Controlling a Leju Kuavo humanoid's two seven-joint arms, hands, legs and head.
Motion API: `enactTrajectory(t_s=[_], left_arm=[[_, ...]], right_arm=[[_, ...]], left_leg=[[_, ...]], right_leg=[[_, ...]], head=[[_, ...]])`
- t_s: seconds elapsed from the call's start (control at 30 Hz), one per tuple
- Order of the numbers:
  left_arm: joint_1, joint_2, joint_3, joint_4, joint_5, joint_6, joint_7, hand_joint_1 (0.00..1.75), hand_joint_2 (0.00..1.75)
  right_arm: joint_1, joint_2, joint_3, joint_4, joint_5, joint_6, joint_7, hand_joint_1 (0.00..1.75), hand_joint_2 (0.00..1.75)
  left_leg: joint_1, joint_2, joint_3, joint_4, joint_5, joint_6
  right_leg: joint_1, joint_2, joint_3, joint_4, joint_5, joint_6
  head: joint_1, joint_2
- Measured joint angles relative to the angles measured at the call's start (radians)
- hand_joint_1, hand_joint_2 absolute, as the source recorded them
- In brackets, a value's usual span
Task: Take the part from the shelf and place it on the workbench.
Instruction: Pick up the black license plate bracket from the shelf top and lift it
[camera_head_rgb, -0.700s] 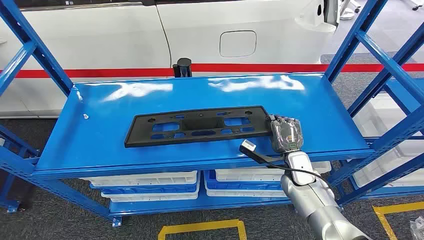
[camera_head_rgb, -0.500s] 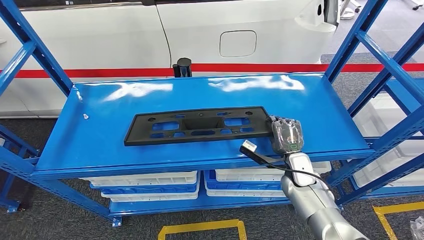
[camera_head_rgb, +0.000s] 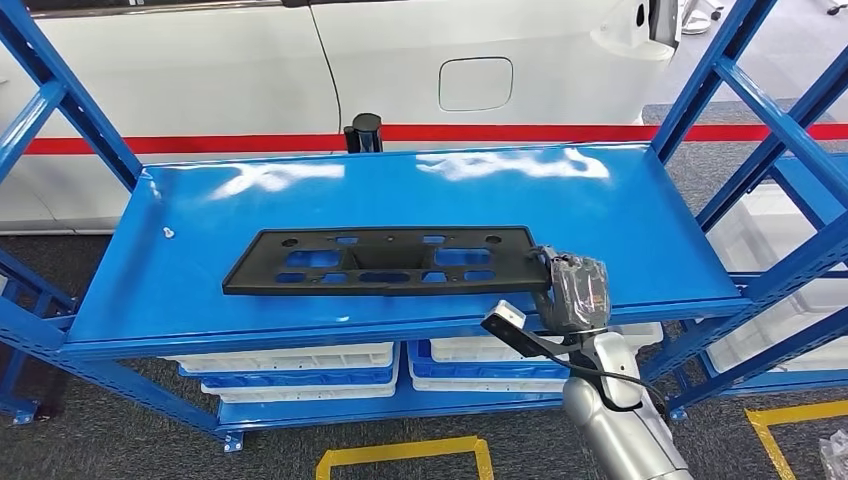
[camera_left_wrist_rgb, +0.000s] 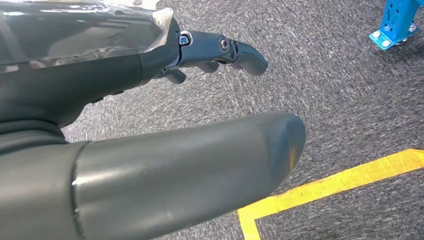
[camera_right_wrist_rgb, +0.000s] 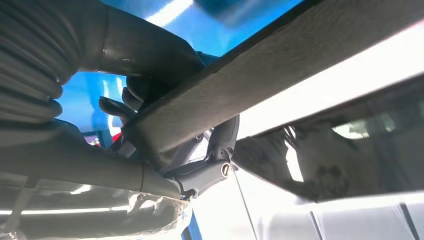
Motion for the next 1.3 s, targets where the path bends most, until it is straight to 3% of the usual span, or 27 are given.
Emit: enactTrajectory(t_s=[0.57, 1.1, 1.3], left_arm=[[0.001, 0.002, 0.005, 0.000, -0.019, 0.001, -0.003, 0.00, 0.00], [0.001, 0.002, 0.019, -0.001, -0.022, 0.004, -0.002, 0.00, 0.00], [0.002, 0.002, 0.029, -0.001, -0.025, 0.011, -0.010, 0.00, 0.00]], right_arm=[[0.133, -0.027, -0.056, -0.249, -0.021, -0.032, -0.018, 1.75, 1.75], [0.164, -0.024, -0.077, -0.347, -0.026, -0.059, -0.043, 1.75, 1.75], [0.185, -0.007, -0.101, -0.424, -0.037, -0.124, -0.114, 1.75, 1.75]], left_leg=[[0.000, 0.000, -0.003, 0.000, 0.000, 0.000], [0.000, 0.000, -0.003, 0.000, 0.000, 0.000], [0.000, 0.000, -0.003, 0.000, 0.000, 0.000]], right_leg=[[0.000, 0.000, -0.004, 0.000, 0.000, 0.000], [0.000, 0.000, -0.006, 0.000, 0.000, 0.000], [0.000, 0.000, -0.003, 0.000, 0.000, 0.000]], head=[[0.000, 0.000], [0.000, 0.000], [0.000, 0.000]])
